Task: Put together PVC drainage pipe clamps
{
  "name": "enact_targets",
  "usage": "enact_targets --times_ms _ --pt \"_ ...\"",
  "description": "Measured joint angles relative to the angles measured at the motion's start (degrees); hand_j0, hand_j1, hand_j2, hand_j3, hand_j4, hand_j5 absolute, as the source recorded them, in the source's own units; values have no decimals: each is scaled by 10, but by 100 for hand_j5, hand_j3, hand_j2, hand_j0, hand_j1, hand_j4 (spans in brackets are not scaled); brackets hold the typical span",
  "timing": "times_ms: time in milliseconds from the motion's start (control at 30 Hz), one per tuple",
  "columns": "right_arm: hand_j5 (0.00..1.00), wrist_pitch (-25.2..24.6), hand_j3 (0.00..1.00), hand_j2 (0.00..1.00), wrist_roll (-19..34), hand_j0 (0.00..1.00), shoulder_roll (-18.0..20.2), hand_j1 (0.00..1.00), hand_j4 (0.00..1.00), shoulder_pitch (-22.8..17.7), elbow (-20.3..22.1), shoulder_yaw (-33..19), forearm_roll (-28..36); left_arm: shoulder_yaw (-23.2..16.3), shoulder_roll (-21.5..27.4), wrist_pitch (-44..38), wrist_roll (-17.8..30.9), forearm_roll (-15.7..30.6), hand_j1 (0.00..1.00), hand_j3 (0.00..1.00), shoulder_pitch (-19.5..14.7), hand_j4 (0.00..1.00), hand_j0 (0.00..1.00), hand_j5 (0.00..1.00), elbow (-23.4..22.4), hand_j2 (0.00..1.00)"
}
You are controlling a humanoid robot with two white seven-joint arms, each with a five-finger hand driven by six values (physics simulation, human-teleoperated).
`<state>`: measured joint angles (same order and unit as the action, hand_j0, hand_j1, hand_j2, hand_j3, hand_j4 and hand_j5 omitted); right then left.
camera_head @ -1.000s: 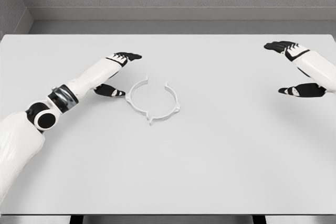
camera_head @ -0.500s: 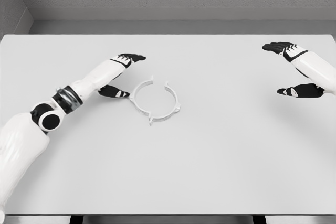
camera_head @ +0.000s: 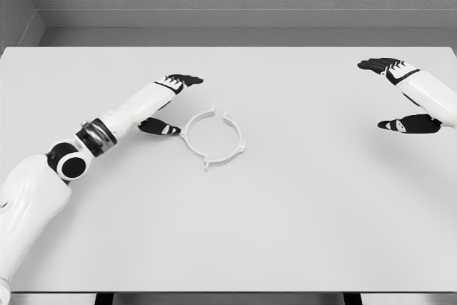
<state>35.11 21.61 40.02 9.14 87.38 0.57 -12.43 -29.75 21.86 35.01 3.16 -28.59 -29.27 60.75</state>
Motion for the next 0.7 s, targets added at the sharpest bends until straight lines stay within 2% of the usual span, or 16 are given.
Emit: enact_targets --times_ms 700 --pt "100 0 100 100 0 100 0 100 100 0 -2 0 0 -2 -13 0 0 1 100 100 -4 100 100 100 0 100"
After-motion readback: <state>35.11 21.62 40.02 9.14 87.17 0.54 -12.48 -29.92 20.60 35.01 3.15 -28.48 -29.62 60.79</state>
